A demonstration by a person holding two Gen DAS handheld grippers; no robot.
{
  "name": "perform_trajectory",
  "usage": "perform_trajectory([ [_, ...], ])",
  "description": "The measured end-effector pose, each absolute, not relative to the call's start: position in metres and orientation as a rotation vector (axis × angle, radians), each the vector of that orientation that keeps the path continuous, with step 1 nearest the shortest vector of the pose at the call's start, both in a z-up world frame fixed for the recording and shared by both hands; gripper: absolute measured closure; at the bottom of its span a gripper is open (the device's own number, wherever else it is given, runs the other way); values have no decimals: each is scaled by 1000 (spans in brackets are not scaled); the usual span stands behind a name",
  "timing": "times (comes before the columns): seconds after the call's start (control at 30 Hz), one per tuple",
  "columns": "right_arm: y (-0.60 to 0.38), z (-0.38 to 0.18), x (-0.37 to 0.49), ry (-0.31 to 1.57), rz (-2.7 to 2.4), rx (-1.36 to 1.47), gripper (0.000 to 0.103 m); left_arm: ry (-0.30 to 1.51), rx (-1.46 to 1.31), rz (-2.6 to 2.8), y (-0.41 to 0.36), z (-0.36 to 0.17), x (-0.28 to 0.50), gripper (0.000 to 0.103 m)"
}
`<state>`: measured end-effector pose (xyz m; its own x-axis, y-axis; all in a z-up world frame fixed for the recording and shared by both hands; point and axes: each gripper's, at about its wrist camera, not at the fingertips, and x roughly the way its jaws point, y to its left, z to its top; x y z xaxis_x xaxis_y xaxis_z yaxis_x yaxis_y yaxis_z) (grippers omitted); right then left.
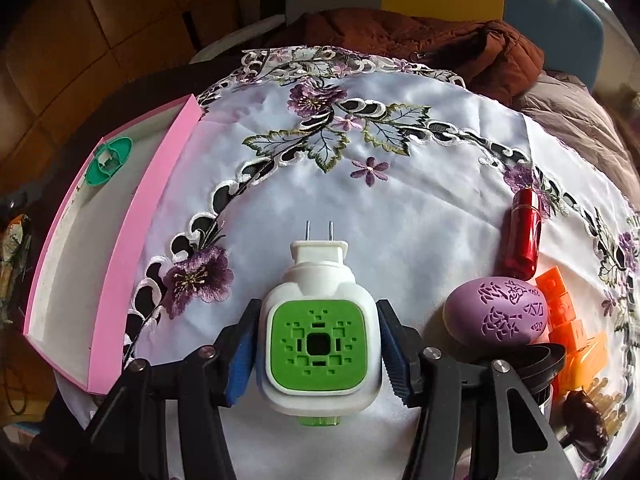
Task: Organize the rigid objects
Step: 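Carry the green spool into the pink tray and open the left tool, then carry the white-green plug device into the tray and open the right tool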
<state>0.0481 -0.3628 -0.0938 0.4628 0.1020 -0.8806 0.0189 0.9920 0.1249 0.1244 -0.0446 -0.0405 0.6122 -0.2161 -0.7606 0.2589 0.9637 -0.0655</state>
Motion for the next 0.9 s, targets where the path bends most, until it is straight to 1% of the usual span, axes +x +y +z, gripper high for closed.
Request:
perform_trajectory([
  [0.07, -363, -92, 49, 1079, 47, 123, 41, 858, 43, -270, -45, -38, 105, 24],
  [0.23, -362, -90, 50, 1064, 34, 125, 40, 846, 32, -217, -48, -38, 70, 24],
  [0.3, -362, -91, 50, 1066, 29, 122, 35, 848, 28, -200, -48, -40, 61, 24],
  [0.37, -359, -92, 50, 1067, 24, 106, 27, 853, 32, -183, -48, -43, 54, 24],
  [0.6, -355, -100, 50, 1078, -13, 62, 21, 836, 36, -134, -43, -42, 41, 24],
  [0.67, -356, -102, 51, 1079, -31, 69, 11, 826, 34, -131, -42, -40, 39, 24],
  [0.7, -357, -103, 51, 1079, -44, 71, 10, 821, 32, -131, -41, -39, 38, 24],
  [0.83, -360, -105, 51, 1082, -41, 93, 9, 805, 35, -121, -39, -36, 37, 24],
  [0.9, -361, -105, 51, 1085, -38, 100, 11, 805, 32, -118, -38, -36, 37, 24],
])
